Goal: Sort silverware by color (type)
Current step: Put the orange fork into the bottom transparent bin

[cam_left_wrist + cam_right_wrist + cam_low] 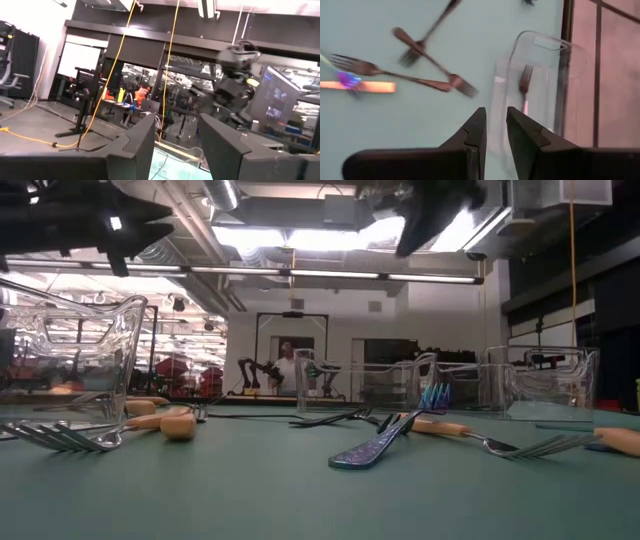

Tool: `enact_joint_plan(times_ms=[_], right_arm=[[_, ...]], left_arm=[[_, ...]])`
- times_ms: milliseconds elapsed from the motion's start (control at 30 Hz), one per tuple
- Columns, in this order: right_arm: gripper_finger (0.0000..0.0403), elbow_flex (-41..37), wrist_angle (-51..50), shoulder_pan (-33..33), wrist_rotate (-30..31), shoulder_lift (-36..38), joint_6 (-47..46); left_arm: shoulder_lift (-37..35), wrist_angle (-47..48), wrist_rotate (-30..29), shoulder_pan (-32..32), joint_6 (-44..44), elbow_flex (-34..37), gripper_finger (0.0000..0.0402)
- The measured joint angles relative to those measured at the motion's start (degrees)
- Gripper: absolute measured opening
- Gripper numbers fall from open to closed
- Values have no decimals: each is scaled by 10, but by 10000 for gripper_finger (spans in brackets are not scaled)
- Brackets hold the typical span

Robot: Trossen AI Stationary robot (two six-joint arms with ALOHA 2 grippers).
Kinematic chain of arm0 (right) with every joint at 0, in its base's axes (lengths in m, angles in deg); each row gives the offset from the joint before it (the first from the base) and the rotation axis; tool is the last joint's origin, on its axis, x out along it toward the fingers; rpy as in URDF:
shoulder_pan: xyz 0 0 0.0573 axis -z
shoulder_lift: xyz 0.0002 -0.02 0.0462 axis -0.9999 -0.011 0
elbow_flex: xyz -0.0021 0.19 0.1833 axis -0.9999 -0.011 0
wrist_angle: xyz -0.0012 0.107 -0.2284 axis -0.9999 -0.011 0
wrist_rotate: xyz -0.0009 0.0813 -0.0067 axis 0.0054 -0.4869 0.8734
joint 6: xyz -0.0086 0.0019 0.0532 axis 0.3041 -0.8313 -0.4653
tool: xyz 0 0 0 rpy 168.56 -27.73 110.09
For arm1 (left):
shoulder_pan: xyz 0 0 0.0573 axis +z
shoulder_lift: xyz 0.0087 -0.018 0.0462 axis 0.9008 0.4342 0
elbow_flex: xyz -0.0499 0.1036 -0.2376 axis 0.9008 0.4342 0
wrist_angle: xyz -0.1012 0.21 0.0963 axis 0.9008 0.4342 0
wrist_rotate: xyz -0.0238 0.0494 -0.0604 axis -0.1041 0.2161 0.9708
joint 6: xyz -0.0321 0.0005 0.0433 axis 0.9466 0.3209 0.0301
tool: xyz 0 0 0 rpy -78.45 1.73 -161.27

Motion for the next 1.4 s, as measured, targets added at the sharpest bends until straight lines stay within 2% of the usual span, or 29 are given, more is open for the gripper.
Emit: enact_joint_plan(times_ms=[400, 667, 933, 1100, 1267, 1400], right_arm=[[65, 0, -89, -133, 52, 60, -182], [65, 0, -120, -201, 73, 61, -231], [65, 0, -120, -217, 69, 61, -232], [65, 0, -120, -216, 69, 61, -228], [65, 0, -120, -216, 69, 61, -227], [65, 0, -120, -216, 69, 61, -226]], left_arm=[[224, 35, -40, 0, 28, -149, 145], [371, 281, -79, 8, 69, -315, 145], [490, 571, -70, 74, 172, -476, 145], [547, 684, -3, 141, 204, -524, 145], [594, 726, 68, 213, 205, -527, 145], [627, 746, 100, 260, 204, -527, 145]])
